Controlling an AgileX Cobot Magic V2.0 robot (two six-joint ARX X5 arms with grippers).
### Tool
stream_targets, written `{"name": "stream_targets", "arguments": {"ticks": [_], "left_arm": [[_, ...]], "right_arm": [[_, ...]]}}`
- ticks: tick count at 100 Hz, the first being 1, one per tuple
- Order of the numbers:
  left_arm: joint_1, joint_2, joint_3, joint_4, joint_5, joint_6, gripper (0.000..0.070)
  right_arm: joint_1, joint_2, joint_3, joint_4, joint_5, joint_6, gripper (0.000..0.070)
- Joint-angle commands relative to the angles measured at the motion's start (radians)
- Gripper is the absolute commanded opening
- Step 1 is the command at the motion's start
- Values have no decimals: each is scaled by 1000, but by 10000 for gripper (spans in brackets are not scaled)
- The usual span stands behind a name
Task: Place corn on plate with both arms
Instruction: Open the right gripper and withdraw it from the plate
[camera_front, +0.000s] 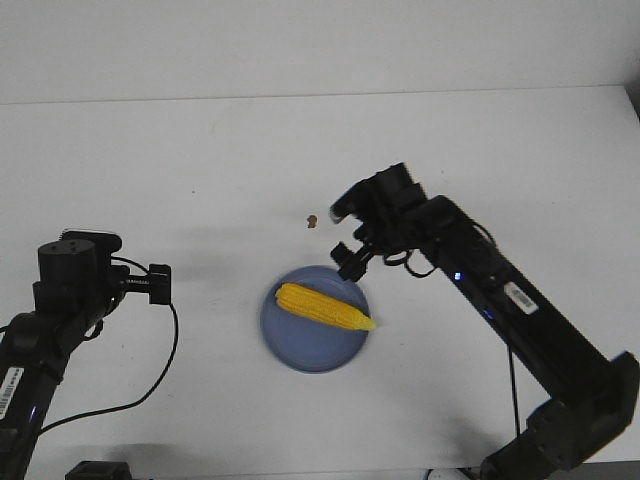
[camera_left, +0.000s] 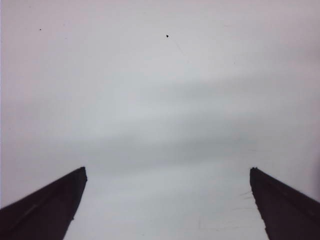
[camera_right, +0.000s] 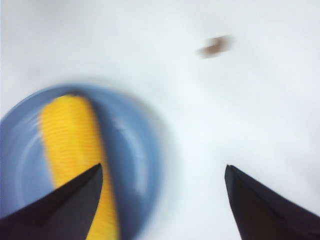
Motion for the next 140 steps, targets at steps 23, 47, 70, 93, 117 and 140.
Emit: {"name": "stream_targets", "arguments": {"ticks": [23,47,70,93,117,140], "left_arm": [[-2,8,11,13,1,-9,700],[-2,8,11,27,1,-5,700],[-2,8,11,35,1,-14,700],[-2,3,11,33,2,-24,700],[-2,-95,6,42,29,-24,599],[-2,-313,-157,142,96,-40,567]], "right_arm": [[-224,-138,6,-24,0,18,512],[-383,-375,-186,125,0,79,511],[-452,-663,-484,315,14,108,511],[-457,-883,-680,422,56,131,512],[-457,-1052,-816,480,56,150,512],[-457,-1205,-943,544,51,176,512]]}}
